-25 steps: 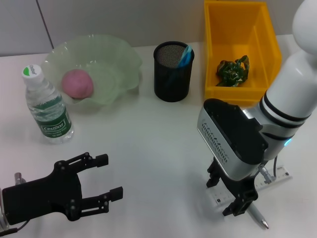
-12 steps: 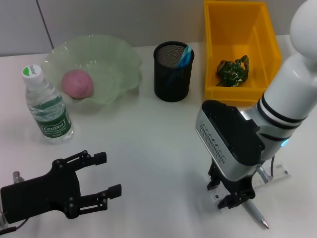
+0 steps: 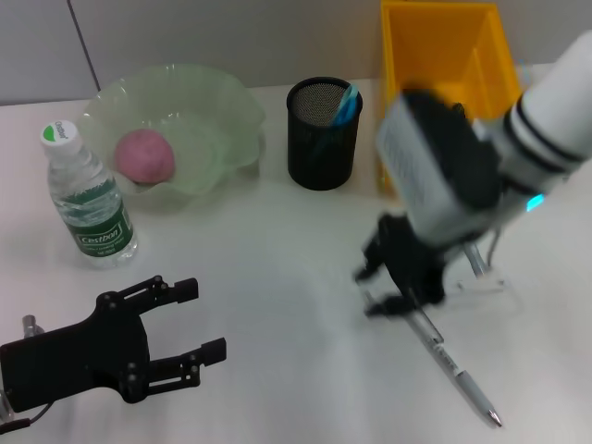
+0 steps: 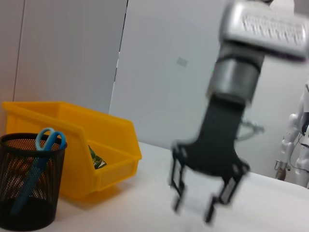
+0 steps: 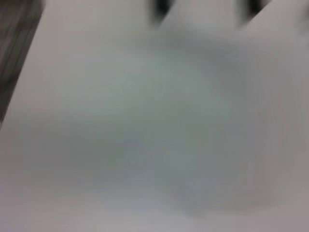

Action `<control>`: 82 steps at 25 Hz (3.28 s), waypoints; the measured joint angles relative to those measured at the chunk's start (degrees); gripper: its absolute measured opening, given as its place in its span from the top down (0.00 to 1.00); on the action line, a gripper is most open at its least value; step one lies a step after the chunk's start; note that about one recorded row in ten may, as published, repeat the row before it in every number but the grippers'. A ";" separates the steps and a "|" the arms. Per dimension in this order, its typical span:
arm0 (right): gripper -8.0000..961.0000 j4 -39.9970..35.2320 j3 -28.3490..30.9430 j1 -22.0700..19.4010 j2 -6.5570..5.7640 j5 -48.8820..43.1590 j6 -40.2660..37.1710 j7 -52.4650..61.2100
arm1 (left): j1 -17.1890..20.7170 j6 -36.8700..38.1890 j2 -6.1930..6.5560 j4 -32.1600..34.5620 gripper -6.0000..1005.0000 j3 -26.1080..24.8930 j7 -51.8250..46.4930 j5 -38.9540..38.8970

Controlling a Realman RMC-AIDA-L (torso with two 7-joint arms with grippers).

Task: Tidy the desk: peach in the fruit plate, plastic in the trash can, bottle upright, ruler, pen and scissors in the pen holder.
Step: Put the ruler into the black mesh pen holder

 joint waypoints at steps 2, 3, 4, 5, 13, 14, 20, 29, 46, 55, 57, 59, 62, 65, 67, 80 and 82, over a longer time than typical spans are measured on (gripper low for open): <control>0.60 -0.42 2.69 0.33 -0.01 1.64 -0.12 0.43 | -0.07 0.01 -0.02 0.00 0.16 0.01 -0.01 0.00; 0.60 -0.84 5.43 0.56 -0.05 3.21 0.09 0.85 | -0.12 0.00 -0.03 -0.01 0.16 0.01 -0.02 0.00; 0.60 -1.30 8.06 0.64 -0.05 4.99 0.78 1.26 | -0.12 0.00 -0.03 -0.01 0.16 0.01 -0.02 0.00; 0.60 -2.05 12.11 0.62 -0.03 7.84 2.65 2.40 | -0.19 0.01 -0.09 -0.02 0.16 0.02 -0.02 0.00; 0.60 -2.45 18.05 -2.06 0.04 19.75 19.21 8.46 | -0.71 0.59 -0.25 -0.21 0.16 0.04 -0.11 -0.44; 0.60 -1.80 18.14 -2.55 0.05 21.92 21.72 8.72 | -0.80 0.70 -0.25 -0.27 0.16 0.04 -0.13 -0.58; 0.60 6.69 17.54 -3.23 0.06 34.40 36.01 6.38 | -1.46 1.53 -0.26 -0.96 0.16 0.04 -0.21 -0.86; 0.60 16.84 17.55 -2.52 0.01 51.22 41.24 -5.70 | -1.61 2.53 -0.05 -0.96 0.16 0.04 -0.23 -0.88; 0.60 29.00 18.24 -0.74 0.13 61.68 41.63 -22.17 | -1.84 3.24 0.09 -0.91 0.16 0.04 -1.67 -0.88; 0.60 36.76 17.77 1.97 0.05 71.61 41.68 -33.45 | -1.90 3.41 0.10 -0.61 0.16 -0.20 -2.32 -0.88; 0.60 38.25 17.75 3.00 0.03 71.61 41.70 -34.33 | -1.90 3.43 0.10 -0.59 0.16 -0.32 -2.41 -0.88; 0.60 39.03 17.74 3.41 0.04 71.61 41.79 -35.04 | -1.90 3.43 0.10 -0.59 0.16 -0.43 -2.42 -0.88; 0.60 41.69 17.66 4.78 0.22 71.77 42.80 -37.29 | -1.90 3.47 0.10 -0.66 0.16 -0.76 -2.42 -0.88; 0.60 42.92 17.63 5.14 0.22 71.85 43.21 -38.15 | -1.89 3.55 0.10 -0.74 0.16 -0.76 -2.42 -0.88; 0.60 43.57 17.62 5.18 0.22 71.91 43.24 -38.83 | -1.87 3.60 0.10 -0.76 0.16 -0.76 -2.42 -0.88; 0.60 46.67 17.76 5.26 0.31 72.01 43.87 -40.37 | -1.89 4.36 0.38 -0.76 0.16 -0.93 -2.42 -0.88; 0.60 46.68 17.66 5.09 0.31 72.01 43.76 -40.56 | -1.89 4.43 0.45 -0.80 0.16 -0.93 -2.42 -0.88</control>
